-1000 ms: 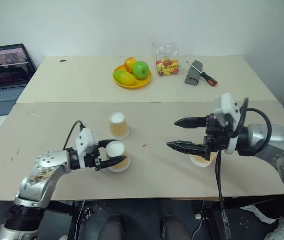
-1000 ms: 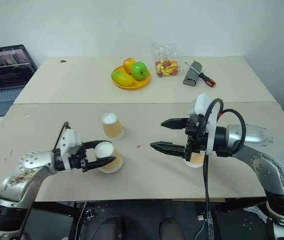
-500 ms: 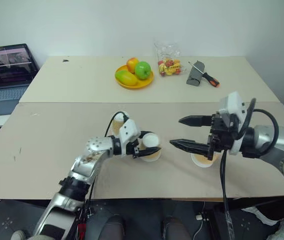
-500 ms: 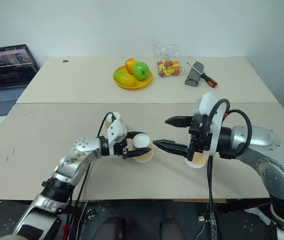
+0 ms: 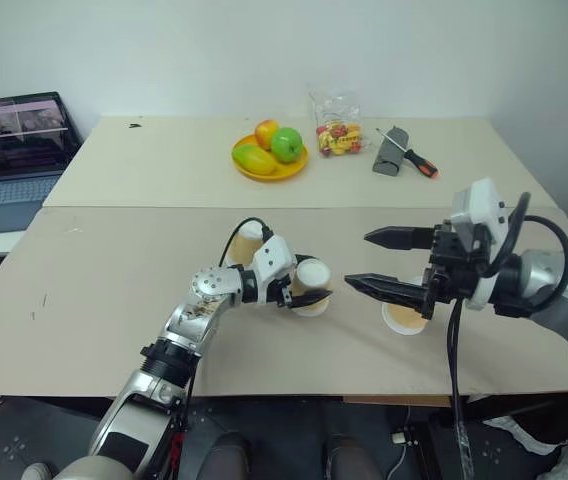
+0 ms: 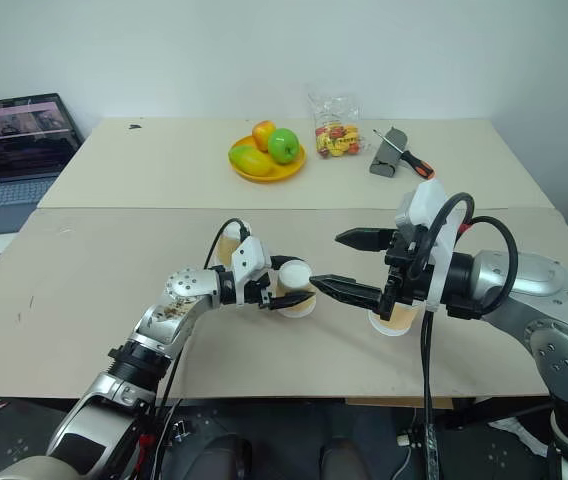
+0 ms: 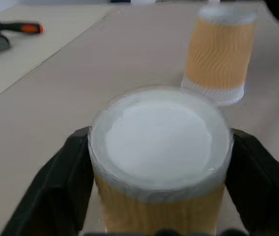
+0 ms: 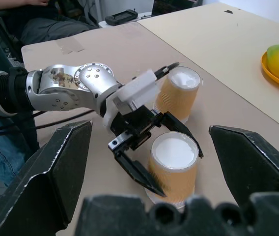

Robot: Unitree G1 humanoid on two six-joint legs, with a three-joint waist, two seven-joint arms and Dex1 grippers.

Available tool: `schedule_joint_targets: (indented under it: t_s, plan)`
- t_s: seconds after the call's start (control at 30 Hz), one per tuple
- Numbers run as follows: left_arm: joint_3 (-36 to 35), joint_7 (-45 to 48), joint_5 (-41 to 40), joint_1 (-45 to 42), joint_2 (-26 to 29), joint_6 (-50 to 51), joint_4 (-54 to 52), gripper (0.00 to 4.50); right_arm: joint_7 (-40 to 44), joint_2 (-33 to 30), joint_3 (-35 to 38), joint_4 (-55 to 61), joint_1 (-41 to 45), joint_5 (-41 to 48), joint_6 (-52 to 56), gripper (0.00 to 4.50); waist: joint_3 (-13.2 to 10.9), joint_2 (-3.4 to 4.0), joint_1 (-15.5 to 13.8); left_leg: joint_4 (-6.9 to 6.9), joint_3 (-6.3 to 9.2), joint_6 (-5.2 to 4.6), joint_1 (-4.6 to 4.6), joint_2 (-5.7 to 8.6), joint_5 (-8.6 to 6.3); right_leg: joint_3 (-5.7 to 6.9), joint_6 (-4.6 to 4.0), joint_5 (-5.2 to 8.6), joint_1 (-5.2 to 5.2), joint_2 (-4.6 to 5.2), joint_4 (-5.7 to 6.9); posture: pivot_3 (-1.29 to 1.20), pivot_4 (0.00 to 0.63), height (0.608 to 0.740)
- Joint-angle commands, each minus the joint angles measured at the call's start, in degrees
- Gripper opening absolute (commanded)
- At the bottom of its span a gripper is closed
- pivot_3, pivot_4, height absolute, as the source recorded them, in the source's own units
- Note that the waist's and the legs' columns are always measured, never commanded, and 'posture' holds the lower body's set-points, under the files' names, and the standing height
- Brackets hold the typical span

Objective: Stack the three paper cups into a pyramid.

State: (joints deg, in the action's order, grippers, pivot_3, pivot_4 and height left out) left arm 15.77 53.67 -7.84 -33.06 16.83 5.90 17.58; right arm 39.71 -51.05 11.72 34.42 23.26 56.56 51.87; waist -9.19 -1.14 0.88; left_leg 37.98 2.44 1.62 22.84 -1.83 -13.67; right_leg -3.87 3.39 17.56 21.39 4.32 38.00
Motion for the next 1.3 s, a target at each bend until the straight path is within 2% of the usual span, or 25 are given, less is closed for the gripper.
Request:
schedule_joint_targets:
  t_s: [0.03, 0.2, 0.5, 0.63, 0.67, 0.73, 0.93, 1.07, 1.3]
  plan:
    - [-1.2, 0.4, -0.8, -0.2, 0.9, 0.7, -5.6, 4.45, 0.2, -0.4, 0.6, 0.6, 0.7, -0.2, -1.0, 4.50, 0.0, 0.00, -0.1, 0.00, 0.01, 0.00, 0.08, 0.00, 0.00, 0.00, 0.00, 0.00, 0.07, 0.00, 0.00, 0.00, 0.150, 0.740]
    - [-3.0, 0.1, -2.5, 0.8, 4.1, 5.8, -15.6, 4.45, 1.1, -0.1, -0.4, -0.4, 1.4, -1.0, -1.4, 4.50, 0.0, -0.01, -0.1, 0.00, 0.02, 0.00, 0.42, 0.01, 0.00, 0.00, 0.00, 0.00, 0.44, 0.02, 0.03, 0.00, 0.150, 0.740]
    - [-8.5, -3.2, -8.0, 4.6, 10.2, 19.9, -38.0, 4.45, 3.5, 1.1, -2.7, -2.6, 3.5, -2.5, -2.4, 4.50, 0.0, 0.00, -0.1, 0.00, 0.02, 0.00, 0.46, -0.01, 0.00, -0.02, 0.00, 0.00, 0.53, 0.01, 0.05, 0.00, 0.150, 0.740]
    - [-14.5, -10.5, -11.6, 6.0, 7.9, 24.0, -44.5, 4.45, 4.6, 1.3, -3.4, -3.5, 3.8, -3.6, -3.0, 4.50, 0.0, 0.00, -0.1, 0.00, 0.02, 0.00, 0.46, -0.01, 0.00, -0.02, 0.00, 0.00, 0.53, 0.01, 0.05, 0.00, 0.150, 0.740]
    - [-16.9, -14.9, -11.8, 7.4, 5.5, 24.1, -46.3, 4.45, 4.8, 1.3, -3.5, -3.7, 3.8, -3.8, -3.1, 4.50, 0.0, 0.00, -0.1, 0.00, 0.02, 0.00, 0.46, -0.01, 0.00, -0.02, 0.00, 0.00, 0.53, 0.03, 0.06, 0.00, 0.150, 0.740]
    - [-19.6, -24.3, -7.2, 12.8, 1.6, 22.1, -48.7, 4.45, 5.3, 1.4, -3.6, -3.9, 3.7, -4.2, -3.3, 4.50, 0.0, -0.01, -0.1, 0.00, 0.02, 0.00, 0.45, 0.00, 0.00, -0.03, 0.00, 0.00, 0.53, 0.05, 0.04, 0.00, 0.150, 0.740]
    - [-15.6, -37.2, 2.7, 29.9, -4.5, 17.0, -52.3, 4.45, 6.2, 1.9, -4.3, -4.6, 4.1, -5.2, -3.6, 4.50, 0.0, -0.02, -0.2, -0.01, 0.01, -0.01, 0.46, -0.01, 0.00, -0.10, -0.01, 0.00, 0.61, 0.03, 0.06, 0.00, 0.150, 0.740]
    - [-14.7, -41.5, 4.9, 32.2, -7.6, 15.4, -51.8, 4.45, 6.9, 2.1, -4.3, -4.7, 4.0, -5.8, -3.3, 4.50, 0.0, -0.07, -1.4, -0.01, 0.01, 0.00, 0.47, 0.03, 0.00, -0.05, -0.02, -0.05, 0.57, 0.08, 0.07, 0.00, 0.150, 0.740]
    - [-15.7, -43.1, 6.7, 28.9, -6.7, 12.4, -43.0, 4.45, 7.0, 1.9, -3.9, -4.4, 4.0, -5.5, -2.7, 4.50, 0.0, -0.07, -1.4, -0.01, 0.00, 0.00, 0.44, 0.02, 0.00, -0.05, -0.03, -0.06, 0.57, 0.03, 0.06, 0.00, 0.150, 0.740]
